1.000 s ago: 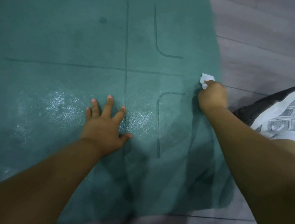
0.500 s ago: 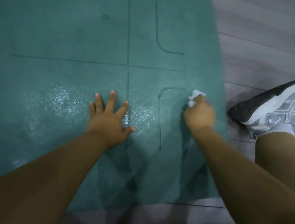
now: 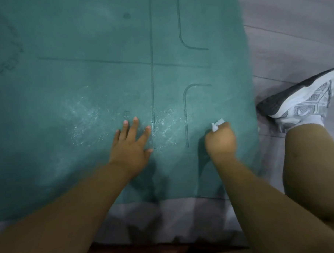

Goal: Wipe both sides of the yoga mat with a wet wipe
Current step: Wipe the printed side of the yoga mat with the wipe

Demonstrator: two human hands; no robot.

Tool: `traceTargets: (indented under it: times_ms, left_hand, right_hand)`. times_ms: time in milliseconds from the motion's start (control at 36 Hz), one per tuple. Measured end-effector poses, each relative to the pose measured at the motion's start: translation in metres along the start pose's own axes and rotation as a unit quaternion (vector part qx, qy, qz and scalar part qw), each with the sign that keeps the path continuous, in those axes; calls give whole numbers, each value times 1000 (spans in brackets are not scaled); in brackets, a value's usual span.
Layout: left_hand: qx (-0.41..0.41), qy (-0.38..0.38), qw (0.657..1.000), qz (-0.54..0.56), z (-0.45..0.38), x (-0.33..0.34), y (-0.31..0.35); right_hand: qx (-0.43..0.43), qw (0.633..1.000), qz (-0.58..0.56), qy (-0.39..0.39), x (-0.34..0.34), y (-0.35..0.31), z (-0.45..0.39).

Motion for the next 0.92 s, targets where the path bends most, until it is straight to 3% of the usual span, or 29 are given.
traceTargets:
  times_ms: [111, 167, 306, 417, 500, 611, 694, 778, 861, 917]
  left_hand:
    - [3, -5, 1000, 11, 11, 7, 3]
    - [9, -10, 1000, 8, 14, 6, 2]
    - [10, -31, 999, 3, 17, 3, 0]
    - [2, -35, 999, -3, 22, 6, 4]
    - [-4, -35, 999, -3, 23, 9, 6]
    - [-5, -36, 999, 5, 23, 8, 8]
    - [-5, -42, 999, 8, 22, 7, 8]
    - [-7, -49, 999, 10, 20, 3, 9]
    - [-11, -54, 998, 8, 18, -1, 12]
    - [-14, -56, 998, 5, 17, -4, 14]
  right_hand:
    - [-157, 978, 81, -111, 25, -6, 49]
    - [-203, 962, 131, -125, 24, -1, 53]
    - [-165, 971, 155, -75, -2, 9, 24]
    - [-65, 995, 65, -33, -24, 27, 5]
    - [-45, 999, 13, -18, -29, 39, -1]
    - [-125, 980, 151, -32, -22, 45, -2]
    - [-153, 955, 229, -115, -19, 50, 5]
    - [-199, 926, 287, -140, -23, 51, 8]
    - [-240, 906, 312, -158, -28, 48, -4]
    - [-243, 930, 247, -120, -34, 42, -13]
Point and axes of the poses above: each hand's wrist, its own z-axis away from the middle knuckle, its own x-axis out of the palm, y = z × x, the point moved 1 cm from there along -z, towards the middle knuckle, and after that the axes turned 1 degree about -y, right-handed, at the moved point
